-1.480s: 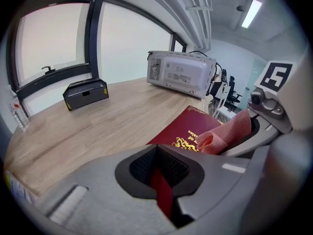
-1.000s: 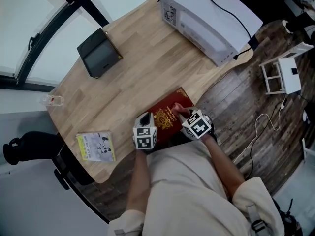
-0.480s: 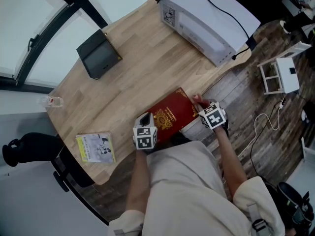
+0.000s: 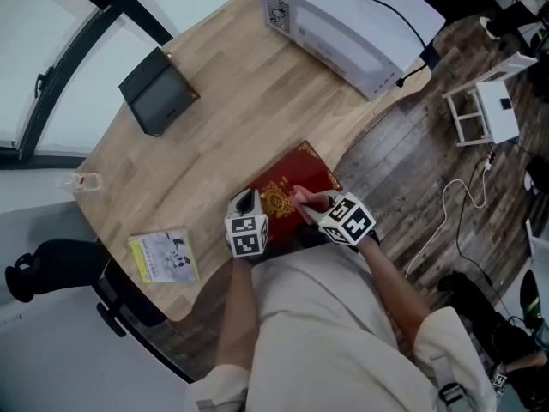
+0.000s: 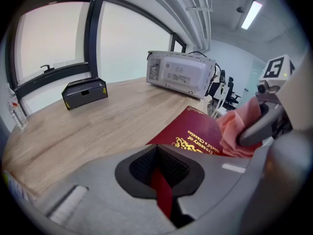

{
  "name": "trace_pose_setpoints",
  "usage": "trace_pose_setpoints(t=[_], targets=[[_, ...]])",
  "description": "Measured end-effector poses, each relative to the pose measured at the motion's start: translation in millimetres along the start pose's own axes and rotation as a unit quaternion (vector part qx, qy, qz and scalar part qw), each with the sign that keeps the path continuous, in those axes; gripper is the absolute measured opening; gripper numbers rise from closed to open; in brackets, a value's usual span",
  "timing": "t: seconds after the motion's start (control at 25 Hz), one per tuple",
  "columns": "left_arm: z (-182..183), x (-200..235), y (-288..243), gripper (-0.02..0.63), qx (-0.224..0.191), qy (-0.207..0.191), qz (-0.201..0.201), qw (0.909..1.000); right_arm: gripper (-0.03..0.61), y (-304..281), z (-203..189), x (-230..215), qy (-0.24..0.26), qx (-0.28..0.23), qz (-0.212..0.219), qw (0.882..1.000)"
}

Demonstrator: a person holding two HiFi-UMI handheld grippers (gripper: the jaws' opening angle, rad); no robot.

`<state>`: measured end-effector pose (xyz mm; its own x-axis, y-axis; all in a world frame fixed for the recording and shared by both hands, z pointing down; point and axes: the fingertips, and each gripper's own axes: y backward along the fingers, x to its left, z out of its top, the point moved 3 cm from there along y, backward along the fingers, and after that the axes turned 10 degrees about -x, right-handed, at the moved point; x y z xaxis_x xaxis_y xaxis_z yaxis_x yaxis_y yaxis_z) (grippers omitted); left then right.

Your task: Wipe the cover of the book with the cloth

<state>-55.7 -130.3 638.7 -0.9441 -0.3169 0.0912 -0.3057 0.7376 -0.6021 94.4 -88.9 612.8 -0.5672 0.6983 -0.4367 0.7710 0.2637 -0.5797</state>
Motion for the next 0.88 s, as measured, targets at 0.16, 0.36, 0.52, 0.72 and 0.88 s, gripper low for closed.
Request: trace_pose_setpoints(t=[0.16, 0.36, 0.52, 0.72, 0.88], targets=[[-0.1, 1.4, -1.0, 0.008, 0.003, 0.017, -0.009, 0.9998, 0.025, -23.1, -19.6, 29.6, 0.041, 0.034, 0.029, 0.998], [-0.8, 2.1, -1.1, 0.008, 0.01, 0.036, -0.023, 0.999, 0.025, -30.1, -37.9, 26.1, 0.071, 0.051, -0.002, 0.996], [-0.5, 3.1, -1.4, 0.008, 0.013, 0.038, -0.022, 0.9989, 0.025, -19.3, -34.1, 4.2, 0.061, 0.037, -0.047, 0.996], [-2.2, -0.9, -1.5, 0.008, 0.013, 0.024, -0.016, 0.9995, 0.025, 5.5, -30.7, -40.8, 0.043, 0.02, -0.11, 0.993], [-0.8, 2.0, -1.5, 0.008, 0.019, 0.042, -0.03, 0.9985, 0.025, 25.6, -25.8, -69.3, 0.041, 0.017, -0.152, 0.987]])
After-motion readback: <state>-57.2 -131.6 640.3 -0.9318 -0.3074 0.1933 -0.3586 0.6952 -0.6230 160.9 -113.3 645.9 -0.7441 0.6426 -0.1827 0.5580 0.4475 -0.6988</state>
